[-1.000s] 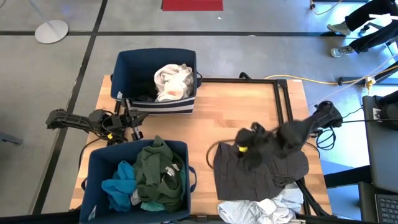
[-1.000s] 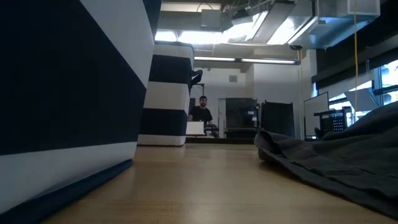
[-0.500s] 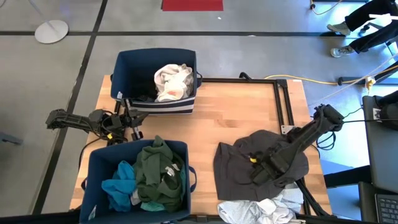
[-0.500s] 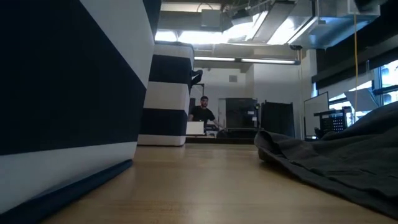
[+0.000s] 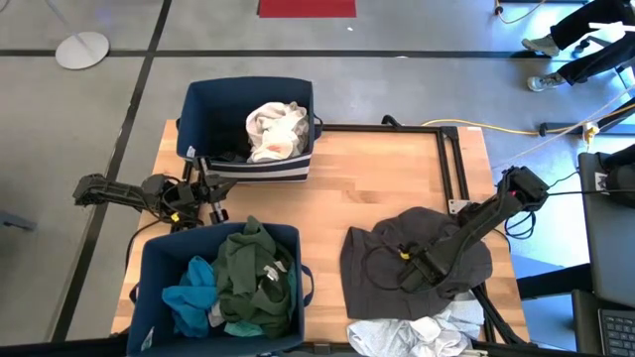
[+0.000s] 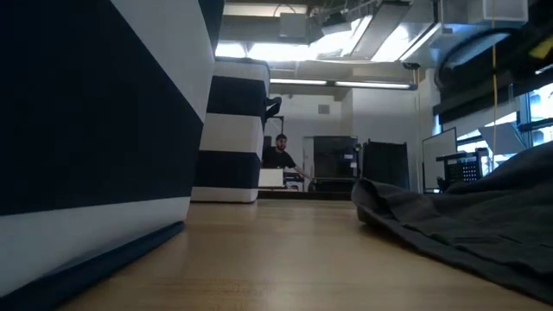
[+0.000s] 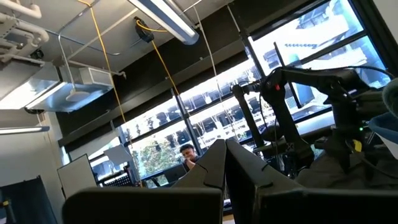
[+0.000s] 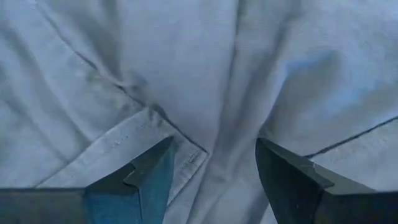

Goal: Sort clothes
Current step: Put the gray shorts into the bottom blue laundry bin

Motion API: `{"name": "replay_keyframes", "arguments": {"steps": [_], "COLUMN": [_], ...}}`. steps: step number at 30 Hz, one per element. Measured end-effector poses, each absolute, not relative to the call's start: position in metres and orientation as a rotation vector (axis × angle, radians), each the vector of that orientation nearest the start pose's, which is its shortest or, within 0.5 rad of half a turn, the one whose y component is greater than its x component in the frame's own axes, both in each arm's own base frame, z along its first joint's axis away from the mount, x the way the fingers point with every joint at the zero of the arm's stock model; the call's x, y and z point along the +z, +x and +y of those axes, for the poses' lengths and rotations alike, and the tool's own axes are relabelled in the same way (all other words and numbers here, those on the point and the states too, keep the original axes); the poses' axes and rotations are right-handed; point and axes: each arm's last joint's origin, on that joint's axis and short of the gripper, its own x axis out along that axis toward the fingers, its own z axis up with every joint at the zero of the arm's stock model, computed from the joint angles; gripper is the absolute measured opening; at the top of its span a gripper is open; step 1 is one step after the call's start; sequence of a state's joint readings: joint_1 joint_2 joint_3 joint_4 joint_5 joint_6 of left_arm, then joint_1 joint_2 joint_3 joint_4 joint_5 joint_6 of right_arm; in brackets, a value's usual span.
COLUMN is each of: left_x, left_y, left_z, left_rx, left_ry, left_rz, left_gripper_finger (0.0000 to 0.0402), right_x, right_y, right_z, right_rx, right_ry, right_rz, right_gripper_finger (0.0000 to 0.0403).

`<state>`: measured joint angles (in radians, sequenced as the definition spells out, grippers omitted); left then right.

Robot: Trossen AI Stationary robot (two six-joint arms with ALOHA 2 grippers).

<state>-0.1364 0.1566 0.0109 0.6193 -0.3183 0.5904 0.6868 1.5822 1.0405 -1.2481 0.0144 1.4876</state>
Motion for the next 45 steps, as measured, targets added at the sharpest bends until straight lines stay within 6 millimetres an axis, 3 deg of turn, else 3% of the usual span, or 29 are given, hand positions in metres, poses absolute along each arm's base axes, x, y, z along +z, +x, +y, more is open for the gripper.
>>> {"name": "replay_keyframes", "arguments": {"steps": [13, 18, 30, 35, 45], "left_x": [0.212, 0.212, 0.212, 0.212, 0.212], "left_y": [0.095, 0.095, 0.095, 0.095, 0.096], "left_z": [-0.004, -0.004, -0.004, -0.004, -0.004], "left_rx": [0.310, 0.310, 0.310, 0.310, 0.310], "left_ry": [0.482, 0.482, 0.483, 0.483, 0.483], "left_rz": [-0.392, -0.392, -0.391, -0.392, -0.391], "left_gripper_finger": [0.0000, 0.0000, 0.0000, 0.0000, 0.0000], "right_x": [0.148, 0.139, 0.137, 0.147, 0.203], "right_y": [0.171, 0.167, 0.168, 0.175, 0.192], "right_z": [0.135, 0.131, 0.128, 0.131, 0.138], "right_rx": [-0.834, -0.830, -0.844, -0.846, -0.895], "right_ry": [0.389, 0.385, 0.319, 0.271, 0.107], "right_rz": [1.445, 1.428, 1.351, 1.309, 1.130], "right_gripper_finger": [0.0223, 0.0212, 0.0013, 0.0017, 0.0007]}}
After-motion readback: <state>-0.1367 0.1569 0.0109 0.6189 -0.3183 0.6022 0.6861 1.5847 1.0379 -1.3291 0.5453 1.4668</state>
